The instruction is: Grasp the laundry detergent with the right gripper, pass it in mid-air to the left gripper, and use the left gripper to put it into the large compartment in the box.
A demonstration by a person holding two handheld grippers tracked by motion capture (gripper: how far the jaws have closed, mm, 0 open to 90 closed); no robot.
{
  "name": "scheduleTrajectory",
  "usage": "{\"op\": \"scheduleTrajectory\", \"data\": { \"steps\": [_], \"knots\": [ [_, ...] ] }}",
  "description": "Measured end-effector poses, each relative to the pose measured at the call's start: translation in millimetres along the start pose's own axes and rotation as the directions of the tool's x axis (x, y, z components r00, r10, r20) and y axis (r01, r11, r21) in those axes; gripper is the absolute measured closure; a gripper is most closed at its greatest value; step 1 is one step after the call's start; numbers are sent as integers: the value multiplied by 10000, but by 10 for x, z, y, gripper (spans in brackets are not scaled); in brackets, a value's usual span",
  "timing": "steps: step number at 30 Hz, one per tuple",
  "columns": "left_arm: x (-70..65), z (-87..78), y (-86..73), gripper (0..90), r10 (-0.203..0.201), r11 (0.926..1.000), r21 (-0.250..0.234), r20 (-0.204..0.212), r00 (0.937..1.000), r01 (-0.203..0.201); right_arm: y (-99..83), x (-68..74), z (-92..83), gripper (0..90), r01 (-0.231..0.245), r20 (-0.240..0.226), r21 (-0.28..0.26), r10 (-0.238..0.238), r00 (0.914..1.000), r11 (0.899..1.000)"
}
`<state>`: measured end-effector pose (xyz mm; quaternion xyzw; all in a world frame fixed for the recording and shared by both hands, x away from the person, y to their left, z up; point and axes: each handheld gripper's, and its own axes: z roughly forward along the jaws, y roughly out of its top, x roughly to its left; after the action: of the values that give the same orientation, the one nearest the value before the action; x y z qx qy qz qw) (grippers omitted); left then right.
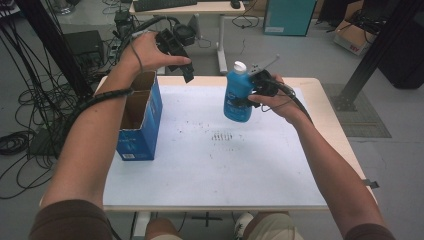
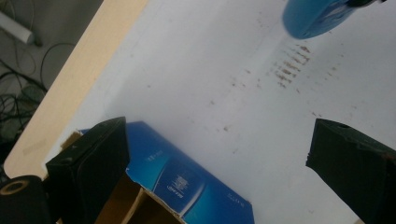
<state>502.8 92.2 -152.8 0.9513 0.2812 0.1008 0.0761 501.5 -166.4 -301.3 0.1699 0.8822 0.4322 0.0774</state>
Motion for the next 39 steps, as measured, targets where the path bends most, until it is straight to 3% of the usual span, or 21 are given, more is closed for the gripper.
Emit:
{"op": "scheduleTrajectory", "data": {
  "steps": [4,10,15,17,19,20,22,23,25,30,31,33,34,37,39],
  "knots": [
    [-42,-66,48,55,674,9977,0,258,9974,-674,155,79,138,435,287,-424,62,-284,9987,9996],
    [-158,-109,105,52,1739,9839,303,684,9824,-1762,337,190,342,435,576,-1047,-16,-575,9928,9983],
    [-212,-119,88,51,2255,9728,338,849,9705,-2290,437,268,505,435,1044,-1552,16,-1029,9825,9945],
    [-232,-116,68,47,2368,9694,342,1301,9628,-2430,460,303,554,434,1142,-1780,-39,-1130,9775,9935],
    [-251,-107,60,44,2454,9668,403,1304,9606,-2525,479,336,595,435,1215,-1942,18,-1189,9737,9926],
    [-245,-114,70,43,2871,9520,692,1348,9484,-2981,487,347,609,434,1272,-1962,41,-1239,9727,9919],
    [-277,-97,71,42,2719,9575,574,1464,9511,-2826,512,377,657,434,1392,-2119,95,-1340,9681,9902],
    [-275,-93,89,42,3063,9449,736,1459,9407,-3191,512,377,657,434,1392,-2119,95,-1340,9681,9902],
    [-299,-64,113,42,3227,9372,867,1524,9342,-3379,534,400,686,434,1439,-2173,114,-1380,9663,9895],
    [-323,26,142,42,3336,9318,927,1628,9285,-3511,573,440,715,434,1627,-2347,-20,-1586,9590,9867],
    [-330,44,152,42,3399,9284,954,1727,9245,-3592,579,446,716,434,1662,-2363,-22,-1620,9581,9861],
    [-354,82,165,42,3407,9299,789,1842,9220,-3594,597,463,716,434,1663,-2443,0,-1612,9562,9861],
    [-362,92,176,44,3465,9260,873,1901,9186,-3673,604,482,721,434,1476,-2397,-51,-1445,9600,9890],
    [-370,111,196,43,3625,9180,959,1911,9122,-3849,619,493,720,434,1548,-2522,-192,-1546,9552,9878],
    [-371,117,204,42,3659,9169,952,1867,9117,-3875,629,503,724,434,1512,-2559,-240,-1523,9546,9882]
  ]
}}
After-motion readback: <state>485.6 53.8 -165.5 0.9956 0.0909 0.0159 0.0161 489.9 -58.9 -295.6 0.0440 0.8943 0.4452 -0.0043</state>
